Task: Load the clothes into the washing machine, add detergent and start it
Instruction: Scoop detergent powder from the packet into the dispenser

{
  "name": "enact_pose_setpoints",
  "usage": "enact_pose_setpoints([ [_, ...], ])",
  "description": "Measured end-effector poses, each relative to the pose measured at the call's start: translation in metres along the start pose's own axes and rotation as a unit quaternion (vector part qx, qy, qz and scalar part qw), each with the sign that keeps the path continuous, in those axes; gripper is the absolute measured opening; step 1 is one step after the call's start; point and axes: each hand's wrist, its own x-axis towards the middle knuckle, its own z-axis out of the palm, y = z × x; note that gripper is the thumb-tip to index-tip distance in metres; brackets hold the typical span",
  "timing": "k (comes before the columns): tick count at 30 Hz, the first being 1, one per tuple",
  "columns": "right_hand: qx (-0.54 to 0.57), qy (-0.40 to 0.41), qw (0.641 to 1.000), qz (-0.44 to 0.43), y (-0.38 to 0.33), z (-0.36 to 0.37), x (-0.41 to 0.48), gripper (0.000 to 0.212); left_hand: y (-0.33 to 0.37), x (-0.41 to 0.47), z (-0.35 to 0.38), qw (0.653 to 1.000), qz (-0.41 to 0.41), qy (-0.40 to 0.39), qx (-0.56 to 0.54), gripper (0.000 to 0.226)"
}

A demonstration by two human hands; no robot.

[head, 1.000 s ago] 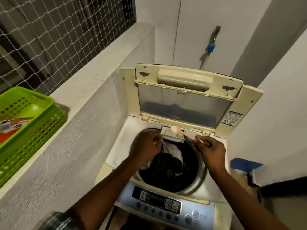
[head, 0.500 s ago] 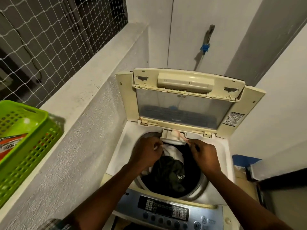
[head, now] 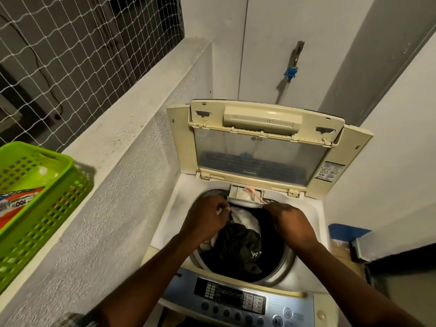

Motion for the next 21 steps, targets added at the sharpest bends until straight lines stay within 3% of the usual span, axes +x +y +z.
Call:
enact_pose_setpoints([
  [3, 0.025, 0.019, 1.000, 0.004, 0.001, -0.004, -0.004, 0.026, 0.002, -0.004, -0.004, 1.000, -0.009, 0.018, -0.007, 0.017],
  [5, 0.100, 0.057, 0.991, 0.063, -0.003, -0.013, -0.004, 0.022, 0.004, -0.009, -0.008, 0.999, -0.017, 0.030, -0.006, 0.015],
  [8, 0.231, 0.119, 0.948, 0.182, -0.007, -0.029, -0.005, 0.022, 0.006, -0.015, -0.019, 0.998, -0.025, 0.055, -0.003, 0.014],
  [11, 0.390, 0.116, 0.884, 0.230, -0.015, -0.051, -0.007, 0.022, 0.010, -0.028, -0.035, 0.996, -0.024, 0.088, -0.012, 0.014],
  [14, 0.502, 0.095, 0.835, 0.204, -0.029, -0.078, -0.006, 0.023, 0.016, -0.046, -0.057, 0.991, -0.024, 0.128, -0.024, 0.007],
  [21, 0.533, 0.076, 0.841, 0.054, -0.090, -0.136, 0.011, 0.027, 0.034, -0.103, -0.128, 0.973, -0.065, 0.220, -0.018, 0.008],
])
